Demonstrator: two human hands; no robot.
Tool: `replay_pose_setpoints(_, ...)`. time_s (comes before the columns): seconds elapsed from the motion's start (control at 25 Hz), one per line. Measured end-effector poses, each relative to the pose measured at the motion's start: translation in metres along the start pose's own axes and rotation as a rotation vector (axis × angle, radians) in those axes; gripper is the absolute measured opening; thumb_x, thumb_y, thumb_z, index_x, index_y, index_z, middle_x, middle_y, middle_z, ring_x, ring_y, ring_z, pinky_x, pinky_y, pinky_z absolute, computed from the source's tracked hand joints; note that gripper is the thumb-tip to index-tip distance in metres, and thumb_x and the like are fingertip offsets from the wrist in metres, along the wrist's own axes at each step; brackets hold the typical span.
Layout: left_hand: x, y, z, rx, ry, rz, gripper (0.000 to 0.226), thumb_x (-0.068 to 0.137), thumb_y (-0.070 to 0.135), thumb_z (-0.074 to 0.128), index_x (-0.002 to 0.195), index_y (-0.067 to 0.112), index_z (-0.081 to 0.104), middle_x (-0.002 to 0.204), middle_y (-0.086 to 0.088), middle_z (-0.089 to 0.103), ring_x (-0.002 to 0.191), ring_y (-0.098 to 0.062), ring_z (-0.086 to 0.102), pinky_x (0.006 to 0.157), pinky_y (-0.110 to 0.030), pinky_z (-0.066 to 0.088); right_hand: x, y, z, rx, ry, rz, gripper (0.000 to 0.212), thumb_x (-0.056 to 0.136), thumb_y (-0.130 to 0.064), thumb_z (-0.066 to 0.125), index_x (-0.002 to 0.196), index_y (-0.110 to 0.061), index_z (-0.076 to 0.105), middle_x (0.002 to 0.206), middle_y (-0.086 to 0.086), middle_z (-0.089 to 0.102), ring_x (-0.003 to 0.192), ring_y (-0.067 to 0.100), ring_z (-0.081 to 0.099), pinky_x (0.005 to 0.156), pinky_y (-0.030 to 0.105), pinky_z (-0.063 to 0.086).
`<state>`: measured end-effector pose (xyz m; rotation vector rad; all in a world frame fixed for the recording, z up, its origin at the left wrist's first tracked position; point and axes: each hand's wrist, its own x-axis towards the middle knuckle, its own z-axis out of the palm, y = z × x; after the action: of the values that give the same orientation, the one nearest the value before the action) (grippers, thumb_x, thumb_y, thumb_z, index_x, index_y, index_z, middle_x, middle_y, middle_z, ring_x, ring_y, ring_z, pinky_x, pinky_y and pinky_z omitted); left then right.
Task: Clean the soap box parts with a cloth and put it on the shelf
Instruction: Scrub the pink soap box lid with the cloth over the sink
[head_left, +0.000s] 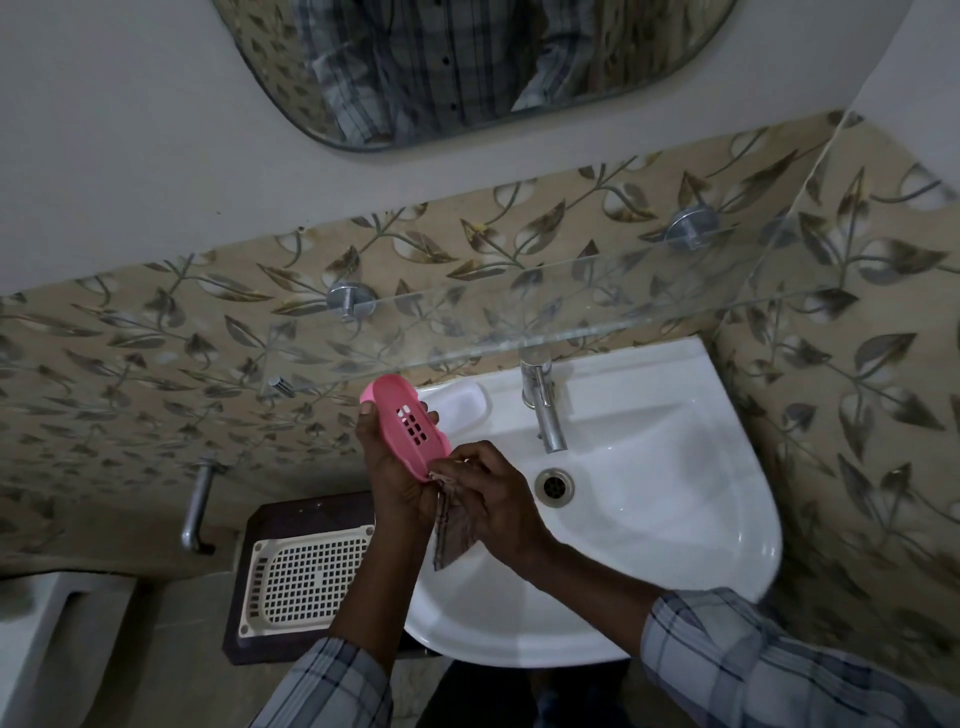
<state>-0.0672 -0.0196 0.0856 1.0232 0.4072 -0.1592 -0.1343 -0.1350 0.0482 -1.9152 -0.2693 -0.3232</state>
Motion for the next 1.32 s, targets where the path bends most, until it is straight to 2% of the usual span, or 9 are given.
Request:
replay_pose_setpoints(0.2,0.009,-0.001,0.009,-0.137,0.028,0.010,0.059,0.093,0.064,0.039,0.106,0.011,0.061,0.074,-0.005,0.068,0.064,-0.015,0.066,0.056,-0.021,0.053,-0.004,-0.003,0.023,0.142,0.167,0.097,0.043,0.094,0.006,0.055,0.133,-0.012,0.061,0.135,0.012,0.043,0.111,0.010,0.053,0.089,0.020,0.050)
replay_pose_setpoints(0.36,0.014,0.001,0.014,-0.187,0.001,0.036,0.060,0.092,0.065,0.037,0.109,0.012,0.060,0.079,-0.006,0.066,0.070,-0.017,0.064,0.061,-0.028,0.050,-0.004,0.002,0.020,0.179,0.036,0.112,0.047,0.101,-0.005,0.048,0.142,-0.027,0.047,0.142,-0.004,0.048,0.138,0.004,0.037,0.116,0.040,0.031)
replay_pose_setpoints(0.48,0.016,-0.002,0.021,-0.152,-0.002,0.065,0.059,0.091,0.065,0.039,0.100,0.014,0.066,0.075,-0.005,0.067,0.067,-0.017,0.065,0.059,-0.027,0.051,0.002,0.003,0.016,0.189,0.105,0.143,0.040,0.102,-0.008,0.046,0.138,-0.022,0.056,0.118,0.008,0.054,0.113,0.012,0.058,0.097,0.023,0.049)
replay_pose_setpoints(0.6,0.018,-0.006,0.017,-0.076,0.006,0.095,0.057,0.093,0.063,0.039,0.107,0.013,0.064,0.077,-0.005,0.067,0.069,-0.016,0.065,0.058,-0.026,0.053,0.012,0.006,0.003,0.131,0.079,0.127,0.028,0.100,-0.010,0.054,0.123,-0.016,0.069,0.110,0.009,0.047,0.087,0.009,0.059,0.079,0.011,0.048)
replay_pose_setpoints(0.84,0.010,-0.016,0.012,0.059,0.025,0.104,0.088,0.073,0.067,0.056,0.131,0.001,0.053,0.087,-0.008,0.065,0.080,-0.021,0.062,0.066,-0.030,0.050,0.027,-0.001,-0.017,0.083,-0.085,0.036,0.018,0.088,-0.015,0.073,0.105,-0.010,0.076,0.101,0.006,0.066,0.091,0.017,0.066,0.080,0.028,0.054)
replay_pose_setpoints(1.04,0.010,-0.026,0.010,0.014,0.026,0.113,0.086,0.072,0.062,0.058,0.133,0.001,0.052,0.094,-0.009,0.062,0.087,-0.022,0.061,0.073,-0.033,0.047,0.028,0.001,-0.024,0.122,-0.096,0.231,0.013,0.084,-0.011,0.075,0.096,-0.006,0.078,0.094,0.009,0.071,0.086,0.019,0.067,0.079,0.030,0.052)
replay_pose_setpoints(1.12,0.011,-0.029,0.008,-0.012,0.024,0.114,0.077,0.077,0.057,0.057,0.132,0.003,0.052,0.094,-0.009,0.062,0.088,-0.022,0.060,0.073,-0.033,0.047,0.028,-0.001,-0.021,0.072,-0.078,0.240,0.021,0.084,-0.013,0.075,0.105,-0.010,0.073,0.098,0.008,0.072,0.085,0.018,0.067,0.077,0.029,0.053)
replay_pose_setpoints(1.24,0.011,-0.030,0.007,0.035,0.009,0.134,0.068,0.079,0.054,0.058,0.124,0.003,0.054,0.092,-0.010,0.061,0.084,-0.023,0.060,0.072,-0.035,0.047,0.025,-0.007,-0.015,0.084,-0.028,0.299,0.043,0.083,-0.021,0.072,0.115,-0.027,0.045,0.096,0.003,0.071,0.075,0.010,0.065,0.059,0.016,0.051)
replay_pose_setpoints(1.32,0.008,-0.032,0.005,0.070,0.025,0.164,0.055,0.083,0.050,0.055,0.115,0.005,0.059,0.086,-0.006,0.067,0.080,-0.019,0.064,0.070,-0.033,0.049,0.026,-0.006,-0.015,0.075,-0.024,0.321,0.046,0.081,-0.015,0.071,0.109,-0.027,0.036,0.091,0.006,0.069,0.071,0.017,0.065,0.056,0.023,0.053)
